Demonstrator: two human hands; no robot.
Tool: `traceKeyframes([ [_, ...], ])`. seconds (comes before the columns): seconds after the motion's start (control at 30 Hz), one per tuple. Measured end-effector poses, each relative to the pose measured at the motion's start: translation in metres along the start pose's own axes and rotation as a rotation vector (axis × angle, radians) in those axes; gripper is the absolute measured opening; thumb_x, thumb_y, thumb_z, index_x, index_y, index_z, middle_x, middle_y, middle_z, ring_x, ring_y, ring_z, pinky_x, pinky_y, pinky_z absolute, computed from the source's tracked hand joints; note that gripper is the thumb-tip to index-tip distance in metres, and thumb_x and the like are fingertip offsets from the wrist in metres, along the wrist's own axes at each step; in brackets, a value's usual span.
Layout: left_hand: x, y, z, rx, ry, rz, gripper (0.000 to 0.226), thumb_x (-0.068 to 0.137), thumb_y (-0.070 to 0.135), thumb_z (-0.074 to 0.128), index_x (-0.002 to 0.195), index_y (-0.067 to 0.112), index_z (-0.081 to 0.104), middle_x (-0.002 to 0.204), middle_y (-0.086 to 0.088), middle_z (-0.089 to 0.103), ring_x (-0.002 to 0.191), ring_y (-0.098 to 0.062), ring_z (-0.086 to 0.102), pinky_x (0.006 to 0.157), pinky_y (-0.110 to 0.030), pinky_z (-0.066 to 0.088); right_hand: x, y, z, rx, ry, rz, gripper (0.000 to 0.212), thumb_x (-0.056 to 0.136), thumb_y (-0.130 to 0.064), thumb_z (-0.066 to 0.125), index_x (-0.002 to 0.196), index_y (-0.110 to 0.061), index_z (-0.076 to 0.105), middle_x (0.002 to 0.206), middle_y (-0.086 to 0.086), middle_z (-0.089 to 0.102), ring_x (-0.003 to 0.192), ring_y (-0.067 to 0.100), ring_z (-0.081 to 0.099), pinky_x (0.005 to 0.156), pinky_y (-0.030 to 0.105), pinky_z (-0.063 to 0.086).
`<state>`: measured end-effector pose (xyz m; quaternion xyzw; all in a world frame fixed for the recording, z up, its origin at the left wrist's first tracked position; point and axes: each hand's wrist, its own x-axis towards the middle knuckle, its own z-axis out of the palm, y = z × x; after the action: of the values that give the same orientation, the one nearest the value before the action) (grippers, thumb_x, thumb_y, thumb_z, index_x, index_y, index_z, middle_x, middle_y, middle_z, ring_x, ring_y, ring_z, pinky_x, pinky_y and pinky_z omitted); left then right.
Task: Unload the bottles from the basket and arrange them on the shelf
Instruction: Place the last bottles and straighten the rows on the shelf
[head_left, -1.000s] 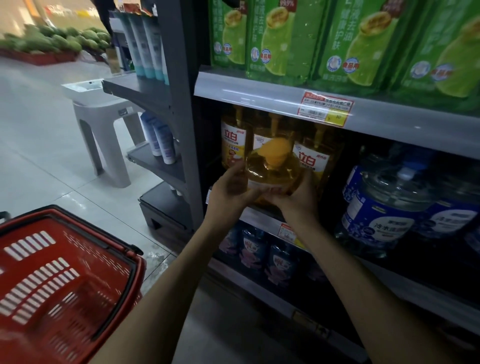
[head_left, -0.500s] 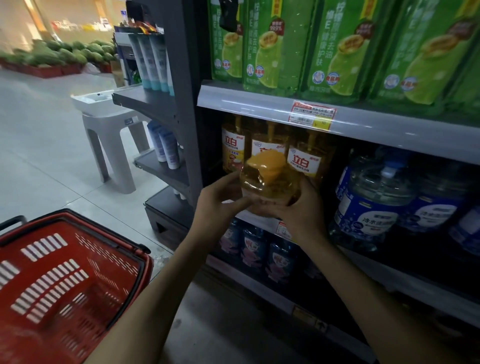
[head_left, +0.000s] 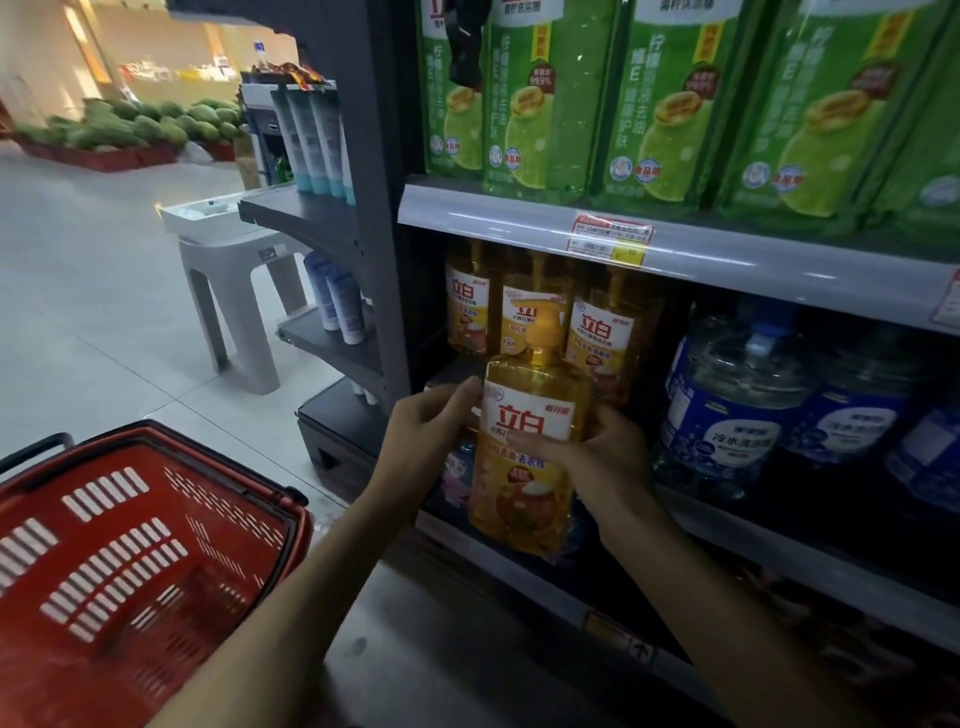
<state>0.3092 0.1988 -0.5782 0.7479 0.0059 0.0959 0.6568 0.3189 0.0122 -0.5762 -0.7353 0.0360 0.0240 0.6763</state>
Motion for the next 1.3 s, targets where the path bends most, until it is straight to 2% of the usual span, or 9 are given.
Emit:
traceKeyframes([
  [0.3,0.047,-0.042,0.035,0.208,0.044,0.081,0.016,0.103,0.023,0.059,0.110,0.017,0.072,0.090,0.005,0.075,0.082,-0.008,0.071,0.076,-0.029,0.057,0.012,0.016,-0.017,-0.141,0.073,0.055,0.059,0.063,-0.029,0.097,0.114,-0.024,0.068,0.103,-0.010,0.075,0.052,-0.013,0.063,0.049,0.016,0.050],
  [0.4,0.062,-0.058,0.046,0.322,0.062,0.112,0.013,0.102,0.025,0.060,0.112,0.026,0.067,0.090,0.017,0.073,0.082,0.001,0.070,0.077,-0.029,0.057,0.016,0.017,-0.027,-0.119,0.074,0.067,0.058,0.067,-0.026,0.096,0.116,-0.020,0.066,0.100,-0.010,0.071,0.046,-0.009,0.061,0.045,0.015,0.045],
  [0.57,0.081,-0.074,0.064,0.651,0.082,0.155,0.029,0.100,0.034,0.060,0.128,0.033,0.058,0.107,0.011,0.072,0.092,-0.005,0.066,0.078,-0.036,0.058,0.022,0.020,-0.042,-0.097,0.041,0.074,0.051,0.070,-0.019,0.093,0.110,-0.020,0.061,0.091,-0.012,0.063,0.066,-0.003,0.061,0.036,0.008,0.040],
  [0.67,0.103,-0.075,0.077,0.606,0.142,0.123,0.039,0.093,0.049,0.060,0.130,0.038,0.052,0.115,0.010,0.072,0.099,-0.012,0.069,0.081,-0.041,0.059,0.023,0.023,-0.048,-0.155,0.036,0.063,0.050,0.069,-0.024,0.094,0.107,-0.021,0.061,0.092,-0.011,0.067,0.053,-0.005,0.066,0.039,0.010,0.044],
  [0.83,0.145,-0.085,0.090,0.575,0.193,0.011,0.052,0.078,0.069,0.056,0.122,0.043,0.049,0.115,0.012,0.070,0.103,-0.013,0.069,0.083,-0.046,0.059,0.027,0.029,-0.057,-0.202,0.047,0.082,0.057,0.061,-0.027,0.098,0.107,-0.021,0.064,0.098,-0.006,0.071,0.092,0.018,0.071,0.073,0.039,0.062],
  [0.97,0.147,-0.086,0.104,0.481,0.212,-0.002,0.053,0.085,0.054,0.070,0.128,0.035,0.047,0.123,0.008,0.064,0.108,-0.015,0.064,0.080,-0.035,0.050,0.029,0.029,-0.064,-0.101,0.061,0.144,0.058,0.064,-0.019,0.096,0.112,-0.013,0.066,0.101,0.000,0.071,0.075,0.005,0.063,0.038,0.012,0.043],
  [1.03,0.149,-0.089,0.110,0.473,0.245,-0.008,0.058,0.087,0.052,0.070,0.135,0.032,0.046,0.126,0.007,0.058,0.110,-0.015,0.060,0.082,-0.035,0.047,0.028,0.027,-0.067,-0.038,0.080,0.171,0.058,0.066,-0.011,0.094,0.116,-0.009,0.065,0.097,0.001,0.068,0.069,0.002,0.058,0.033,0.008,0.038],
  [1.13,0.151,-0.089,0.114,0.483,0.242,-0.023,0.072,0.085,0.058,0.068,0.145,0.034,0.037,0.137,-0.002,0.055,0.122,-0.027,0.059,0.098,-0.049,0.051,0.028,0.028,-0.072,-0.047,0.091,0.159,0.059,0.065,-0.009,0.095,0.116,-0.007,0.067,0.097,0.002,0.070,0.070,0.007,0.064,0.036,0.013,0.046],
  [1.3,0.158,-0.094,0.115,0.546,0.231,-0.038,0.083,0.086,0.058,0.068,0.153,0.036,0.024,0.146,-0.004,0.051,0.132,-0.032,0.053,0.112,-0.064,0.037,0.029,0.033,-0.077,-0.102,0.116,0.126,0.060,0.059,-0.011,0.098,0.112,-0.010,0.069,0.101,0.005,0.075,0.079,0.021,0.074,0.045,0.033,0.059],
])
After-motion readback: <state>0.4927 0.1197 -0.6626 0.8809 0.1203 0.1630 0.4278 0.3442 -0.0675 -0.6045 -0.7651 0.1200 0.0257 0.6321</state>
